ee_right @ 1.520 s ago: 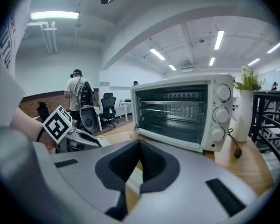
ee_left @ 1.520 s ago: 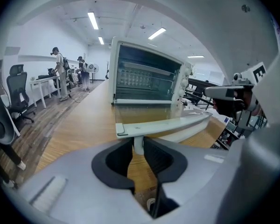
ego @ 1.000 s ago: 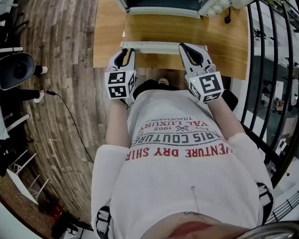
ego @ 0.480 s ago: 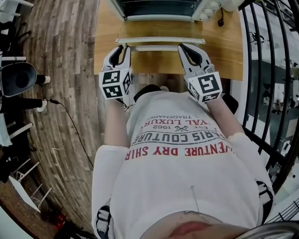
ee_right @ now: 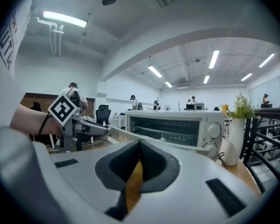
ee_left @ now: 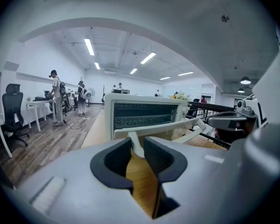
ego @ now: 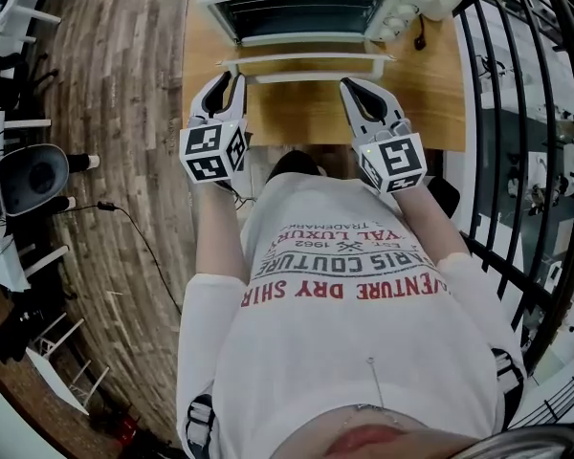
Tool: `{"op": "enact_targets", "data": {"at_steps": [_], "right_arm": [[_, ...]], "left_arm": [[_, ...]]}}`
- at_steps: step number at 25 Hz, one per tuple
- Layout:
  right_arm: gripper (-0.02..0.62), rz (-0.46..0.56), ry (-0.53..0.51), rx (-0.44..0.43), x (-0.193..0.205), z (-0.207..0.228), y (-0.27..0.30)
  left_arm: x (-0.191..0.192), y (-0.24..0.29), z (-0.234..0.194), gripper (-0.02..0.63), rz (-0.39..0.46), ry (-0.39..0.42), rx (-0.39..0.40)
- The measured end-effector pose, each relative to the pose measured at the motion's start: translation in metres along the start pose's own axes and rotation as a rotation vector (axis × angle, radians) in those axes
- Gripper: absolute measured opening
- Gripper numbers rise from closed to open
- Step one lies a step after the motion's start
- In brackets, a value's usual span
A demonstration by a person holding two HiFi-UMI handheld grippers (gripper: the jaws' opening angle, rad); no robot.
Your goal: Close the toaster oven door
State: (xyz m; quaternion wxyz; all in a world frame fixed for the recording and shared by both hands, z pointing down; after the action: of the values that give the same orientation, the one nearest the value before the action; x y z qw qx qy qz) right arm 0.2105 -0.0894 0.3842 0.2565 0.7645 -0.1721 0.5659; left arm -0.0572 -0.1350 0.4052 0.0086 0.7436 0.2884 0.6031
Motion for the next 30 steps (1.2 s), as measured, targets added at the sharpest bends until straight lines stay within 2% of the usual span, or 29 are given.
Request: {"op": "enact_targets", "data": {"at_steps": [5, 17, 30], "right_arm": [[-0.012, 0.002, -0.005, 0.024, -0.009, 0.006, 0.009], [-0.012, -0.029, -0.006, 0.071, -0.028, 0.011, 0.037], [-0.012, -0.039, -0.023, 0.110, -0.033, 0.026, 0.046]], "left_arm": [[-0.020, 0.010, -0.001, 0.087, 0.044, 0.035, 0.009], [-0.057, 0.038, -0.014, 0.091, 0.047, -0.025, 0.093], [-0.080, 0.065, -0.021, 0.091, 0.083, -0.024, 0.104]]}}
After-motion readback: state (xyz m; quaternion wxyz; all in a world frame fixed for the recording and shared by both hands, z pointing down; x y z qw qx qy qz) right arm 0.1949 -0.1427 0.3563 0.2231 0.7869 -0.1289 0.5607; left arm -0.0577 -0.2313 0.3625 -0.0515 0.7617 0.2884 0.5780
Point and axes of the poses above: the fingertips, and each gripper's own axes: y forward along the fingers, z to its right, x out of its underside, the point moved 9 cm from there along -y, backward along the fingers, and after that the axes turned 12 degrees about -y, right-handed, at the moved point
